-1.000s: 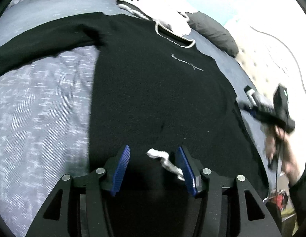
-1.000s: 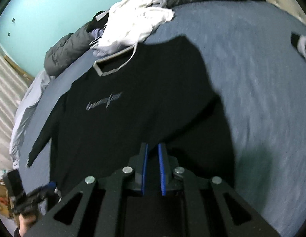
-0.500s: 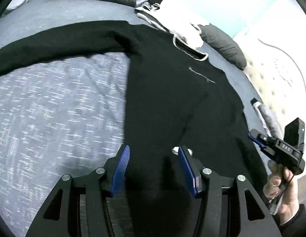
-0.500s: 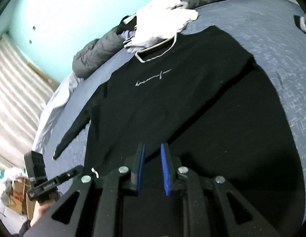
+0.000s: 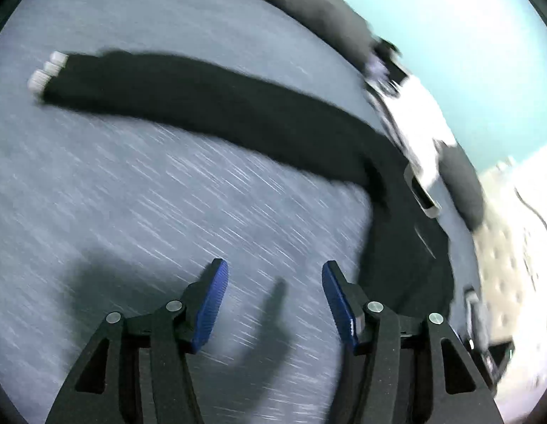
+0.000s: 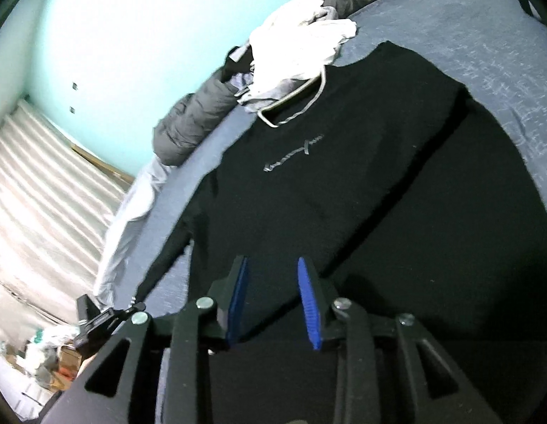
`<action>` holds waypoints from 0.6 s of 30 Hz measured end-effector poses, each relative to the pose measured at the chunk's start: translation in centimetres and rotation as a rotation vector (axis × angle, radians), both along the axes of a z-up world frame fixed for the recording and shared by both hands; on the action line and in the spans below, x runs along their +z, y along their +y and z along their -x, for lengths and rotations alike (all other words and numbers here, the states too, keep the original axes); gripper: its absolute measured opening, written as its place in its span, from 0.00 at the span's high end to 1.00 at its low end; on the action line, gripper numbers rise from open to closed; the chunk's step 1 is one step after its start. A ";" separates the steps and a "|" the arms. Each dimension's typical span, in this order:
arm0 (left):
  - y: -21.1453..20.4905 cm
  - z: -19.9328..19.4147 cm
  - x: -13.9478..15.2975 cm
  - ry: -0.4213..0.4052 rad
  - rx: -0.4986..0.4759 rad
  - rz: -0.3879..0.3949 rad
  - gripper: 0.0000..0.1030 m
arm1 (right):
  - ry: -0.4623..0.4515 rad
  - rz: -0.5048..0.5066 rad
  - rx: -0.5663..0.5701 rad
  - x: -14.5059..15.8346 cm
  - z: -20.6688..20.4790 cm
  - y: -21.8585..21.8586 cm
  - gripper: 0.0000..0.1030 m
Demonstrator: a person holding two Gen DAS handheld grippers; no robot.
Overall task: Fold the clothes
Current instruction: 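Lift the sweatshirt with both tools and swing it over the bed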
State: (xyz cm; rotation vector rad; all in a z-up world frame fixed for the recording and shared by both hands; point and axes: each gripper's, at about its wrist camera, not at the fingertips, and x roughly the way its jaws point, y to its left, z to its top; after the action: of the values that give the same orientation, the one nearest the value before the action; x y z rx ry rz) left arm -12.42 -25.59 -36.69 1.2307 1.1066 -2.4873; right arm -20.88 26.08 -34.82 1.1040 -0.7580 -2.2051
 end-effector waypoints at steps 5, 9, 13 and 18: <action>-7.2 -0.7 0.4 -0.024 0.159 -0.007 0.32 | 0.002 0.018 0.006 0.0 0.2 -0.1 0.71; -10.8 -0.4 -0.7 -0.039 0.222 -0.051 0.32 | -0.007 0.004 0.005 -0.1 0.5 -0.2 0.67; -13.0 0.0 -1.4 -0.012 0.257 -0.054 0.32 | -0.019 -0.044 0.005 -0.4 0.7 -0.4 0.58; -14.6 0.4 -1.5 0.010 0.291 -0.063 0.33 | -0.023 -0.063 0.010 -0.8 1.1 -0.5 0.58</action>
State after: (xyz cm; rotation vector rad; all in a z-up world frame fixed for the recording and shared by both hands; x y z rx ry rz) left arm -12.86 -40.23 -38.18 0.9902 1.2735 -2.2590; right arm -22.03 25.57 -35.63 1.1633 -0.6958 -2.2249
